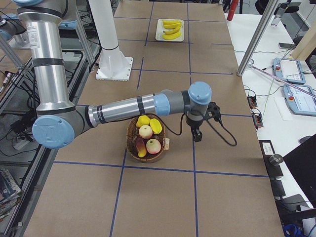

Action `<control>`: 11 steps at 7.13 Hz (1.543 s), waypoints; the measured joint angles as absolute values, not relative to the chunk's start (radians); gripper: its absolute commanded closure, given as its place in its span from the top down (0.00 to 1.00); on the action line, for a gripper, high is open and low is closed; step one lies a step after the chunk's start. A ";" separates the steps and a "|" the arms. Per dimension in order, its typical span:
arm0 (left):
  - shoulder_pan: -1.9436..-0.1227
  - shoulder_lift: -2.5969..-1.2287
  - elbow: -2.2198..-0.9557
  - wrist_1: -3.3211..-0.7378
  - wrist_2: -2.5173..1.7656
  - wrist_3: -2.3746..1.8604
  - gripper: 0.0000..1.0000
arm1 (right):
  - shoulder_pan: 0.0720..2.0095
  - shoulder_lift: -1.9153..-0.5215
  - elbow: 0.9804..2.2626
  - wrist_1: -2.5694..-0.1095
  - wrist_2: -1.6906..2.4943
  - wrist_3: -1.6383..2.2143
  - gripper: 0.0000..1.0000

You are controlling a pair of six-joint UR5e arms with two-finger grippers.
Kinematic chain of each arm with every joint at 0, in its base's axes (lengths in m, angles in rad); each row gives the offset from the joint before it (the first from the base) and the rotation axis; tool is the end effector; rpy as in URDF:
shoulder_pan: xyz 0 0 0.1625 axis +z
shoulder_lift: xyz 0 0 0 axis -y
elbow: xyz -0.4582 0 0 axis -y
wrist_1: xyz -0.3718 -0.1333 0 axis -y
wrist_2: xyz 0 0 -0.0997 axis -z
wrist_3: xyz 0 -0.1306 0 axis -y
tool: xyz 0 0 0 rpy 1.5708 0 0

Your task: Transfer all bananas from basket to plate

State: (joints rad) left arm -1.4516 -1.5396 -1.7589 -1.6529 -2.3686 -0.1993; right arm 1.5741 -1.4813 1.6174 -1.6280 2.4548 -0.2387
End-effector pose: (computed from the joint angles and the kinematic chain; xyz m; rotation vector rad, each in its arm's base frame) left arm 0.0165 -0.4728 0.6274 0.0974 0.8194 0.0198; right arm 0.0340 -0.5151 0.6431 0.1803 -0.8707 -0.2546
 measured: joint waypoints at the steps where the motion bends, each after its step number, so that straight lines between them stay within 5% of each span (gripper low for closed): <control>1: -1.462 -1.519 -1.746 -1.654 -2.375 -0.178 1.00 | 1.605 -1.494 1.576 -1.627 2.458 -0.294 1.00; 11: -1.568 -1.467 -1.684 -1.647 -2.395 -0.100 1.00 | 1.642 -1.606 1.541 -1.580 2.405 -0.198 1.00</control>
